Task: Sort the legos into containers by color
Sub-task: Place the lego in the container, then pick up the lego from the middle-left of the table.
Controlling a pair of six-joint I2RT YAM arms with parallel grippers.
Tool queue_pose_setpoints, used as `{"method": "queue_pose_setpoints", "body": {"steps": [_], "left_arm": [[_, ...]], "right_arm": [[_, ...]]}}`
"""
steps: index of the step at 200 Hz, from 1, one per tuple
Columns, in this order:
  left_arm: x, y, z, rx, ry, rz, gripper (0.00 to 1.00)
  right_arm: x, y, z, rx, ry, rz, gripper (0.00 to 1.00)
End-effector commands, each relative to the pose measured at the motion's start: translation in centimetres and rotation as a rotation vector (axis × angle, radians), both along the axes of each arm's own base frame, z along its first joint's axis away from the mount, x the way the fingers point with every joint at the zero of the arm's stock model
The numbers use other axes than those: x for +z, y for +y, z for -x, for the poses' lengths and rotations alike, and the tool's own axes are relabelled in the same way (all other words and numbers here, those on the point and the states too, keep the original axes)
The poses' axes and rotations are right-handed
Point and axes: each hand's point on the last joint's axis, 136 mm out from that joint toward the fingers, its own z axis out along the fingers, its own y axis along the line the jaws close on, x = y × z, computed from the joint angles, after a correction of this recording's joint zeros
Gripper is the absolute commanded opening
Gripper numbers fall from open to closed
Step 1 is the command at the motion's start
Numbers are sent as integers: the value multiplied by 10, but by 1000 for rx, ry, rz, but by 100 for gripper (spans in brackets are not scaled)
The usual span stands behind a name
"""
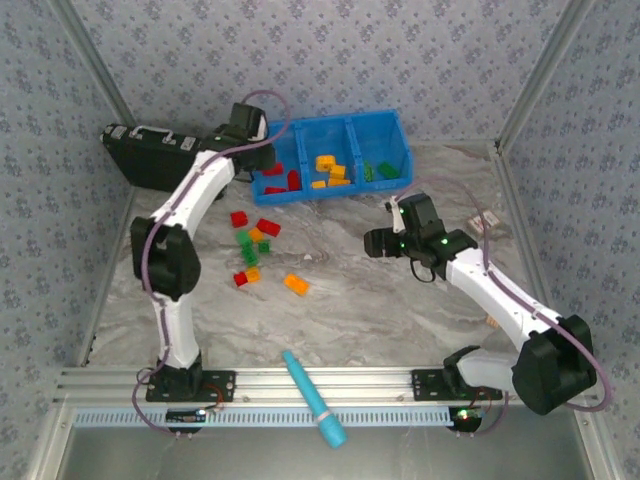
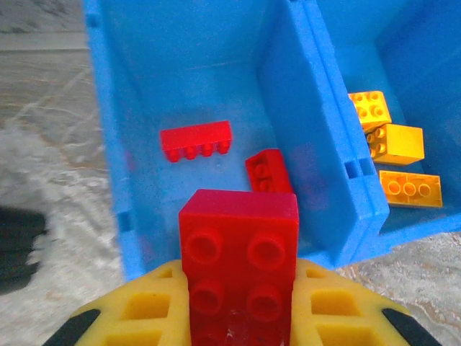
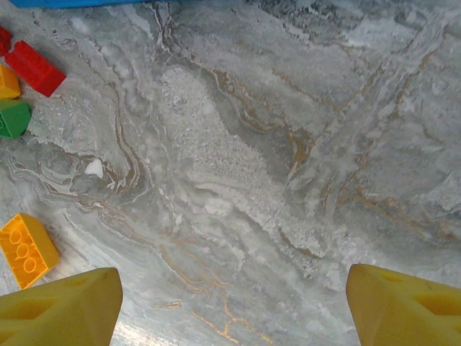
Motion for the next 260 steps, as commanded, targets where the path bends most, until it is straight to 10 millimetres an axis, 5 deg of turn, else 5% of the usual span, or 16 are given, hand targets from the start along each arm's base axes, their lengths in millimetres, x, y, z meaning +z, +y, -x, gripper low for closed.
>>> {"method": "queue_pose_setpoints", "body": {"steps": [1,43,67,90,122,139,166,195,225,260], "left_arm": [[15,-19,-18,-19,-40,60,26],[-16,-23,-35,-13,5,31,40],[-17,-25,-37,-50,8,3,51],[7,-21,-36,-81,-44,-22,60],[70,4,-19,-106,-118,-56,63],[108,27,2,-92,-170,-52,64],[159,73,53,-41,-280,-18,67],[169,127,120,44,-360,-46,78],[154,172,183,150,-399,-106,83],[147,187,239,227,-483,-104,86]], "right_arm": [[0,4,8,-13,14,-10,83],[13,22,2,25,-15,-5,84],[20,37,-4,69,-28,7,84],[22,56,-13,114,-38,26,84],[17,88,-34,159,-43,32,84],[30,115,-48,194,-75,9,84],[23,157,-59,266,-65,9,84],[18,208,-64,348,-29,-10,84],[17,262,-64,417,-6,-37,84],[-3,312,-66,449,33,-70,84]]}}
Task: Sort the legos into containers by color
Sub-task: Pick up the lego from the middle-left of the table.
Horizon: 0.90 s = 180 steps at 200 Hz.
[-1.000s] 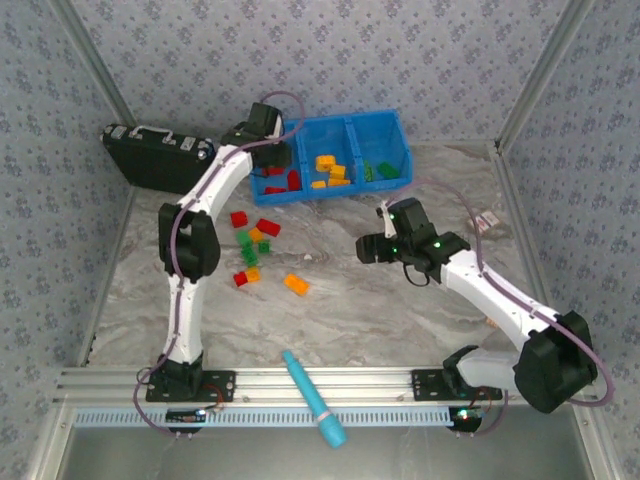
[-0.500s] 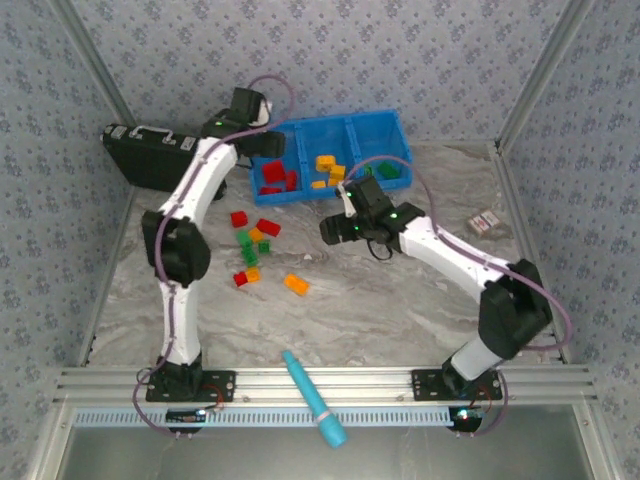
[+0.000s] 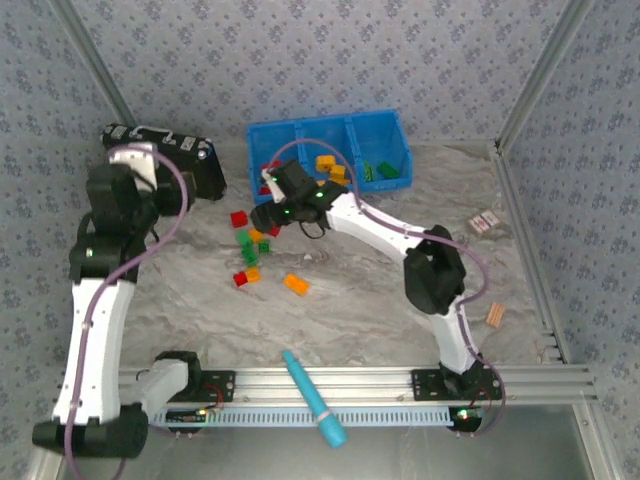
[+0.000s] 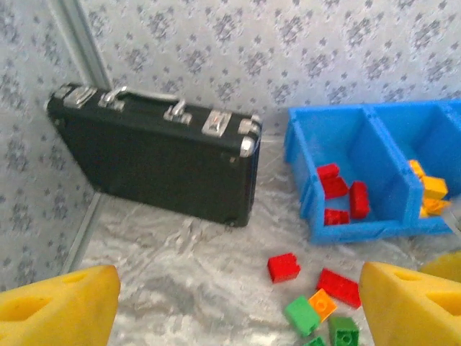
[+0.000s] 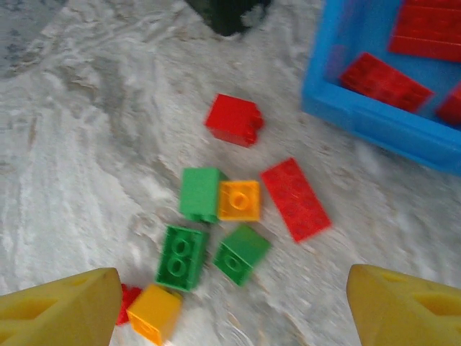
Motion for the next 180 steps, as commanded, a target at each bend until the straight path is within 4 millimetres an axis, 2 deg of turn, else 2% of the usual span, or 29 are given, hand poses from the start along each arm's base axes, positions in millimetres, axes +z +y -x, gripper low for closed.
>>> {"method": "queue_pose_setpoints", "body": {"steps": [1,22,46,79,119,180], "left_arm": [[-8,9,16,41,-36,-9,86],[-16,14,34,56,-45,-54,88],[-24,18,41,80,-36,-94,89],[-27,9,41,42,-55,-89,89],[-34,3,39,20,-55,-102,90],[-40,1,34,11,-56,-108,91]], "right_arm": [[-20,26,8,30,73,3,84],[-32,53,2,46,68,-36,84],[-48,72,-10,43,42,-46,84],[-66,76,-35,-13,-11,-15,85],[-85,83,-51,-21,-26,-41,87],[-94,94,-74,-69,-69,-77,90]]}}
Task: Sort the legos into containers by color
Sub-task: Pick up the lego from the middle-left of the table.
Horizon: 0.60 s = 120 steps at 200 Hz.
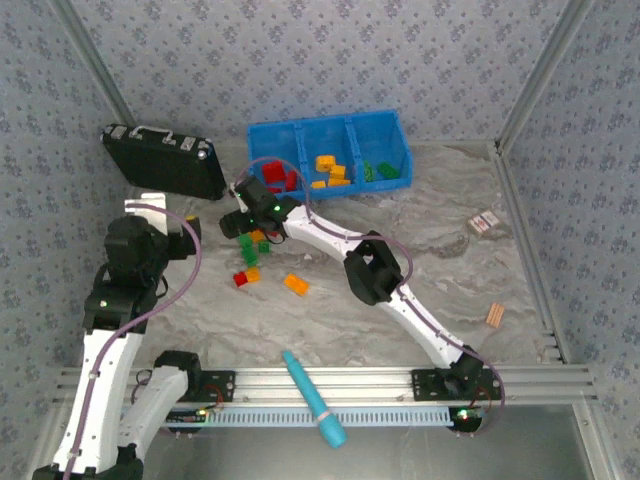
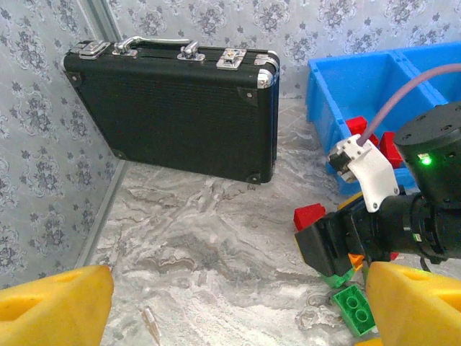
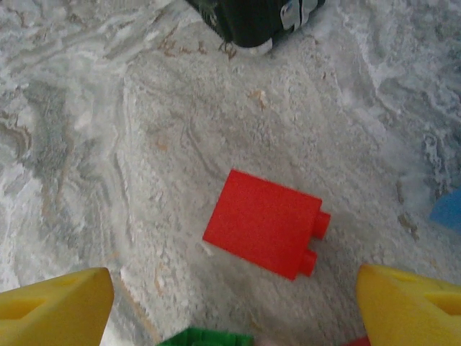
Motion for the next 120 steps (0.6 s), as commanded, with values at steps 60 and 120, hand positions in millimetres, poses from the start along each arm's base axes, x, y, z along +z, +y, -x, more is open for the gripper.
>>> {"method": "queue_pose_setpoints", "body": {"steps": [60,120], "left_arm": [[8,-5,-5,-21,-72,-34,93],[7,-5,-3,-18,-89,-48,94]], "right_arm": [[-17,3,-27,-119,-14,-41,90],[-37,-1,-35,-189,21,-50,85]]}}
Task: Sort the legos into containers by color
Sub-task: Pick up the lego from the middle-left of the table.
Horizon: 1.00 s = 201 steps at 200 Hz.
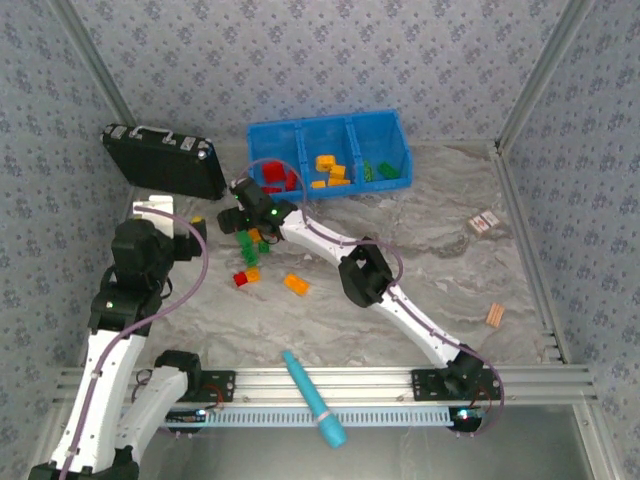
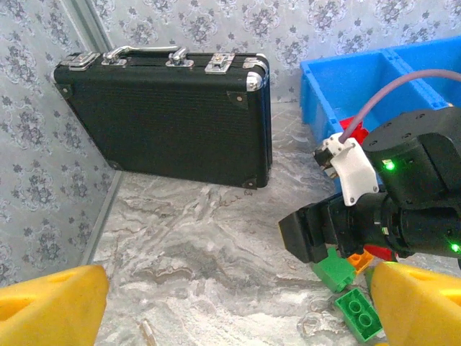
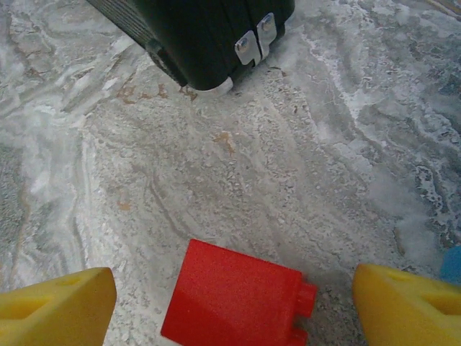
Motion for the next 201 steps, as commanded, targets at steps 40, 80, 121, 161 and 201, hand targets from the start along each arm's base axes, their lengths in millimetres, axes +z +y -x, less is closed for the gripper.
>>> {"method": "queue_pose_setpoints", "body": {"steps": [40,80,121,161,201], "left_arm": [[13,1,-1,4,-66,-12,95],[11,-1,-2,-4,-61,-3,96],[8,-1,-4,-2,-62,0,96],[11,-1,-4,-1,-64,-3,97],[11,0,-3,4,-65,-4,97]], "right_arm": [[-23,-13,-12,-74,46,7,79],[-27,-18,-11,-70,56,30,70],[-29,-23,-7,-44,62,76,64],[-28,-33,-1,-16,93,116,57],[-17,-48,2,0,98,149,48]]}}
